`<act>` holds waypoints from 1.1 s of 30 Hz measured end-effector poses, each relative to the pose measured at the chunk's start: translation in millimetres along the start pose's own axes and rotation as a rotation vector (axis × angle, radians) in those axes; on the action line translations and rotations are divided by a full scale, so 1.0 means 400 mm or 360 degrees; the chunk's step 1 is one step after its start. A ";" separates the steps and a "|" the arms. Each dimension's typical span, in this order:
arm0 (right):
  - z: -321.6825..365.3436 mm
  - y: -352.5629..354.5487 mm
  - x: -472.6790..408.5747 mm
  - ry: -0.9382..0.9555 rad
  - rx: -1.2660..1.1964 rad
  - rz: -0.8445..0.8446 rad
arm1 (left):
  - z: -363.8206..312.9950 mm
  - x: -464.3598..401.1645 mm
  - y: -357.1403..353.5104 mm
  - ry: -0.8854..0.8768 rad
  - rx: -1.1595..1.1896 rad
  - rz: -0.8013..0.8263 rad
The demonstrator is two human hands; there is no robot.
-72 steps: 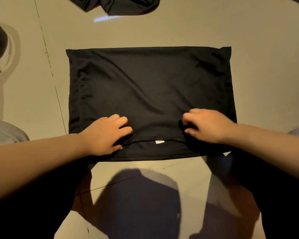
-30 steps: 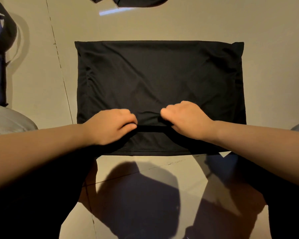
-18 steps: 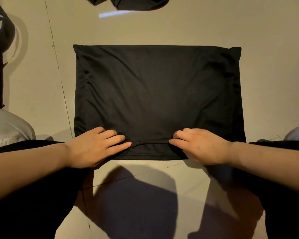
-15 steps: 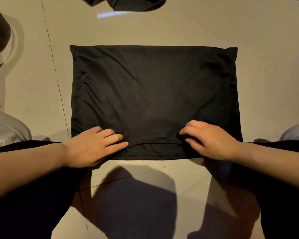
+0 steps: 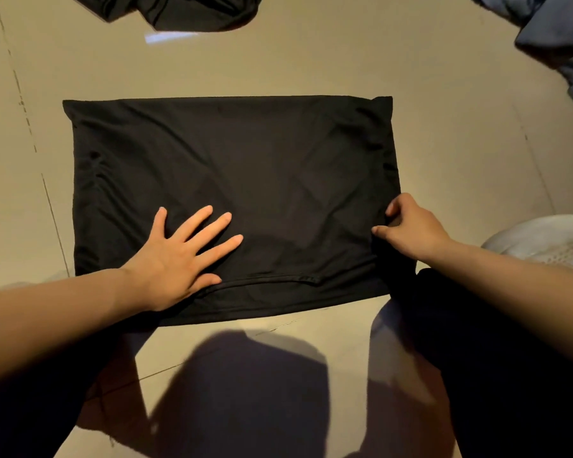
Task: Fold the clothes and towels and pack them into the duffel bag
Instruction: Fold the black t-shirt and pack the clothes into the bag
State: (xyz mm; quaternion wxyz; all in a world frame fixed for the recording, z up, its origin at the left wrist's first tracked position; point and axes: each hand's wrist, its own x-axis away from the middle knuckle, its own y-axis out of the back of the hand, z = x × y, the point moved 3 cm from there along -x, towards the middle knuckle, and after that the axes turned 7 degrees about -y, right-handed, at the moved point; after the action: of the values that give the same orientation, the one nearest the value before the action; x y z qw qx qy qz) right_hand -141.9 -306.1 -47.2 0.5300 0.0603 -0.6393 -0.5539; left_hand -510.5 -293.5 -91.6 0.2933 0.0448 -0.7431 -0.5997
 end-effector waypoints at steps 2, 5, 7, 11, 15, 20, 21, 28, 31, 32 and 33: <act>0.003 0.005 0.010 0.0031 -0.0089 -0.0020 | 0.000 -0.002 0.001 -0.0006 -0.0011 -0.0028; 0.002 -0.006 0.025 0.0119 -0.0049 0.0022 | -0.001 -0.002 0.003 -0.0006 -0.0029 -0.0095; -0.005 -0.014 0.027 0.0167 0.0004 0.0076 | 0.001 -0.002 0.005 -0.0005 -0.0016 -0.0135; -0.014 -0.012 0.021 0.0265 0.0246 0.0130 | 0.004 -0.003 0.004 -0.0005 -0.0010 -0.0177; 0.015 0.002 -0.003 0.0256 0.0532 0.0211 | 0.022 -0.010 0.055 -0.0009 0.0033 -0.0305; 0.149 0.069 -0.040 0.0470 0.0477 -0.0136 | 0.205 -0.006 0.156 0.0646 0.0245 -0.0669; 0.187 0.069 -0.040 0.0555 0.0454 -0.0144 | 0.271 0.005 0.159 0.0879 0.0377 -0.0670; 0.492 -0.077 0.032 0.1232 0.0576 0.0230 | 0.505 0.149 0.171 0.1926 0.1278 -0.0971; 0.625 -0.157 0.093 0.1450 0.0604 0.0433 | 0.527 0.192 0.148 0.1988 0.1731 -0.0969; 0.665 -0.185 0.117 0.1513 0.0610 0.0503 | 0.531 0.197 0.143 0.1971 0.1831 -0.0951; 0.701 -0.212 0.143 0.1563 0.0614 0.0578 | 0.531 0.201 0.139 0.1956 0.1905 -0.0929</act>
State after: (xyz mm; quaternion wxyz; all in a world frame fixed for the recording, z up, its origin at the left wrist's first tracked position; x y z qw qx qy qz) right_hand -418.5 -195.4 -28.7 0.8319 0.2963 -0.4071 -0.2334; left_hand -665.0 -128.1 -32.9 0.4023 0.6886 -0.6024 -0.0340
